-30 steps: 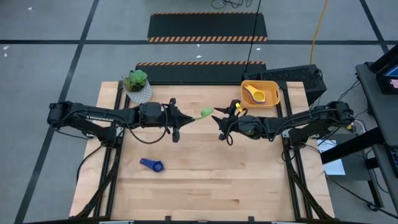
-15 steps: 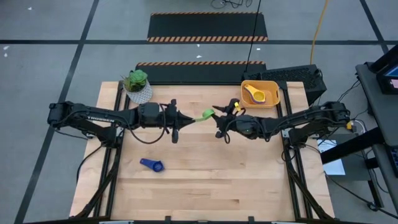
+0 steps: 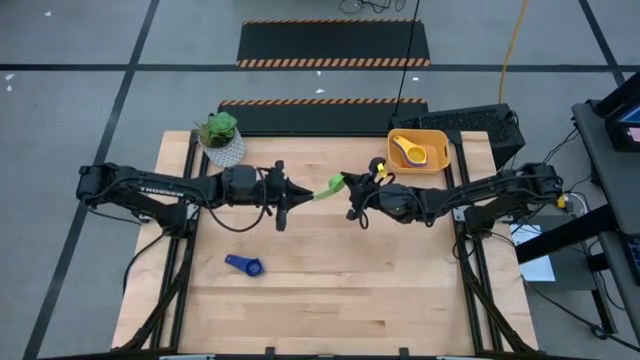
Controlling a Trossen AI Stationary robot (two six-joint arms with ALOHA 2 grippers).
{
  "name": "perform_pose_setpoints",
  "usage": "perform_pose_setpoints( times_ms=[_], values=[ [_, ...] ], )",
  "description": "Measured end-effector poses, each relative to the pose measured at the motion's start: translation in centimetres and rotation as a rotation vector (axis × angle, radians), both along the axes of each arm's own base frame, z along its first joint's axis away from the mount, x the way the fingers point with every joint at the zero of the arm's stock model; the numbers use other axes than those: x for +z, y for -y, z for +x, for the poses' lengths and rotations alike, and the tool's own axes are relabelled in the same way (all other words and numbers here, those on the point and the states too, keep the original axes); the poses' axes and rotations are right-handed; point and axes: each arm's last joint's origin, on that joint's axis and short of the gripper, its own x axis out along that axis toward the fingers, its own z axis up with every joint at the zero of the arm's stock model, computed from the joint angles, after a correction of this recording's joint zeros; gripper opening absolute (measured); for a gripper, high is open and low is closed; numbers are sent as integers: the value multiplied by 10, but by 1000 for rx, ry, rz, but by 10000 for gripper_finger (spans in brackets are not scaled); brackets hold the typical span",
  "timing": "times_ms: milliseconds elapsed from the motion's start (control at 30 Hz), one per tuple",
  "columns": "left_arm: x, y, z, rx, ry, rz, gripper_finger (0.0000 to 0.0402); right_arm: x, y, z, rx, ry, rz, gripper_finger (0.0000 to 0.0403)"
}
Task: Nest measuring cups in basket
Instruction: Stack the green measuring cup on top of the yellow measuring cup into the bin
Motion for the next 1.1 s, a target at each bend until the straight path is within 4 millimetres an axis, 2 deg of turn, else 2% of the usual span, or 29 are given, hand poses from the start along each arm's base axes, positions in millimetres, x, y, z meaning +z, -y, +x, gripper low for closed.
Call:
perform_pose_setpoints(
  times_ms=[300, 533, 667, 800, 1100],
  values=[
    [3, 2, -5, -3, -16, 25, 132, 0, 0, 0, -7, -3, -1, 3],
    [10, -1, -31, 125, -131, 94, 171, 5, 2, -8, -41, -7, 19, 2],
    [14, 0, -48, 184, -184, 113, 174, 13, 10, -20, -84, 6, 77, 2],
    [16, 3, -60, 199, -223, 109, 167, 22, 25, -39, -176, 52, 191, 2],
    [4, 9, -56, 170, -312, 104, 153, 39, 56, -86, -364, 76, 283, 2]
  ],
)
